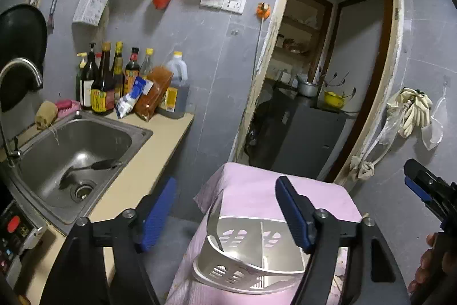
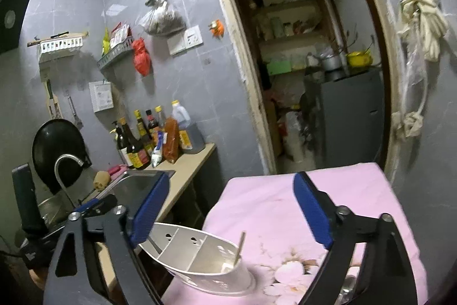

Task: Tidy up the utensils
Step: 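Lower the spoon into the white caddy with the left tool while the right tool drops the chopstick in, then lift both tools away from the caddy back over the utensils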

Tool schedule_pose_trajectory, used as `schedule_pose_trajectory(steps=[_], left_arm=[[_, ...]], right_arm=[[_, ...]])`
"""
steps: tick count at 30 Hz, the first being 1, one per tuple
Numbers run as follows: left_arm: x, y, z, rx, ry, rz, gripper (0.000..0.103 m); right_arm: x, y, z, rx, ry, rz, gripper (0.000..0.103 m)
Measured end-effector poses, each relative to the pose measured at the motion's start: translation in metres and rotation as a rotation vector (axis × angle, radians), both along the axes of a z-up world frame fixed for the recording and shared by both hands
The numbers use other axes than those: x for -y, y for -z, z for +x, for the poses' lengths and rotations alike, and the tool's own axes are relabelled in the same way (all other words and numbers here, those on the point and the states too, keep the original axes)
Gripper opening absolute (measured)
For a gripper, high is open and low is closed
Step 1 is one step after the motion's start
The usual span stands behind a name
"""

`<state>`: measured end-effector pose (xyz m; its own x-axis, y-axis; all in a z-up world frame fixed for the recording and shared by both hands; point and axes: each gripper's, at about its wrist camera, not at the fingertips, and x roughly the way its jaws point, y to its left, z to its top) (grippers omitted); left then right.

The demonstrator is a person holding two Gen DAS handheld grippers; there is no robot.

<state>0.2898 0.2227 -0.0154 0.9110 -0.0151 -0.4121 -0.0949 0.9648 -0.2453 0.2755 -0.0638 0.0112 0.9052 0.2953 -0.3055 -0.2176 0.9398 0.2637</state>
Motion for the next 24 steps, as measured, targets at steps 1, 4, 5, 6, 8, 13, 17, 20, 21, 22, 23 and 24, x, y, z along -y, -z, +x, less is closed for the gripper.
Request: schedule_pose_trajectory(steps=[1, 4, 5, 6, 8, 13, 17, 20, 21, 22, 23, 24], left_arm=[[0.002, -0.003, -0.003, 0.005, 0.003, 0.006, 0.077], [0.009, -0.012, -0.014, 0.032, 0.013, 0.02, 0.087], [0.011, -0.015, -0.018, 0.042, 0.015, 0.022, 0.089], [0.013, -0.019, -0.023, 0.055, 0.016, 0.024, 0.09], [0.02, -0.026, -0.033, 0.079, 0.018, 0.029, 0.094], [0.038, -0.036, -0.055, 0.133, 0.02, 0.03, 0.102], [0.06, -0.039, -0.069, 0.154, 0.056, 0.078, 0.102], [0.078, -0.04, -0.077, 0.166, 0.102, 0.121, 0.102], [0.083, -0.039, -0.078, 0.168, 0.113, 0.126, 0.102], [0.09, -0.038, -0.08, 0.169, 0.131, 0.131, 0.102], [0.096, -0.037, -0.082, 0.169, 0.147, 0.129, 0.102], [0.103, -0.036, -0.083, 0.17, 0.165, 0.127, 0.102]], right_arm=[[0.004, -0.003, -0.007, 0.013, 0.019, -0.002, 0.092], [0.014, -0.014, -0.024, 0.043, 0.065, -0.024, 0.098], [0.017, -0.017, -0.03, 0.054, 0.079, -0.031, 0.1], [0.021, -0.021, -0.036, 0.065, 0.092, -0.041, 0.101], [0.028, -0.026, -0.049, 0.084, 0.114, -0.061, 0.101], [0.046, -0.036, -0.08, 0.108, 0.178, -0.113, 0.101], [0.061, -0.035, -0.101, 0.119, 0.221, -0.145, 0.101], [0.074, -0.03, -0.111, 0.096, 0.244, -0.136, 0.101], [0.079, -0.027, -0.114, 0.085, 0.256, -0.131, 0.101], [0.083, -0.024, -0.117, 0.079, 0.266, -0.128, 0.101], [0.089, -0.021, -0.12, 0.067, 0.28, -0.125, 0.101], [0.092, -0.019, -0.121, 0.059, 0.288, -0.123, 0.101]])
